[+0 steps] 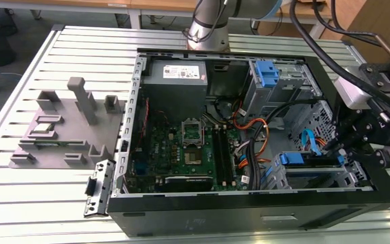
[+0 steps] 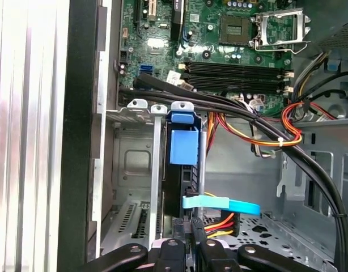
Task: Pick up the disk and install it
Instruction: 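Insert the second disk wire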
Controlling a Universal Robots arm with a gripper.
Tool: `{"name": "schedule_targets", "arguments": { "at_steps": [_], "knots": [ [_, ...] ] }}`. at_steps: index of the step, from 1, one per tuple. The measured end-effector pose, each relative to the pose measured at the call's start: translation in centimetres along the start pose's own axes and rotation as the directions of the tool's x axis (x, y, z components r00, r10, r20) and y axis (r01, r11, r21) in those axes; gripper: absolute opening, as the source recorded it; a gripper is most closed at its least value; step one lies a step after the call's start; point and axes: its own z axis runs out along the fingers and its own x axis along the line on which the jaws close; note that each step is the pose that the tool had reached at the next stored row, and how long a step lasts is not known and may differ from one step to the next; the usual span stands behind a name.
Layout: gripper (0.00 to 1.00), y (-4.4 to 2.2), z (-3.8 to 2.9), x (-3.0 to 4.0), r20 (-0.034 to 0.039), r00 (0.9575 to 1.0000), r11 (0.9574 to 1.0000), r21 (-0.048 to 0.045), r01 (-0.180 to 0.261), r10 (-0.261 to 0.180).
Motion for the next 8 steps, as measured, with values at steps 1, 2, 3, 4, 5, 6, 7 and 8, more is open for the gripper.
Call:
{"name": "schedule_targets", "arguments": {
  "at_steps": [1,2,3,4,5,6,7,8],
  "knots": [
    [0.16,0.01,0.01,0.0,-0.0001,1.0,1.0,0.0,0.0,0.0],
    [0.16,0.02,0.01,0.0,-0.0002,1.0,1.0,0.0,0.0,0.0],
    [0.16,0.04,0.02,0.0,-0.0002,1.0,1.0,0.0001,0.0,0.0],
    [0.16,0.07,0.04,0.01,0.0,1.0,1.0,0.0001,0.0,0.0],
    [0.16,0.09,0.04,0.01,0.0001,1.0,1.0,0.0001,0.0,0.0],
    [0.16,0.11,0.05,0.01,0.0002,1.0,1.0,0.0001,0.0,0.0],
    [0.16,0.13,0.05,0.01,0.0002,1.0,1.0,0.0001,0.0,0.0],
    [0.16,0.14,0.05,0.01,0.0002,1.0,1.0,0.0002,0.0,0.0]
  ]
}}
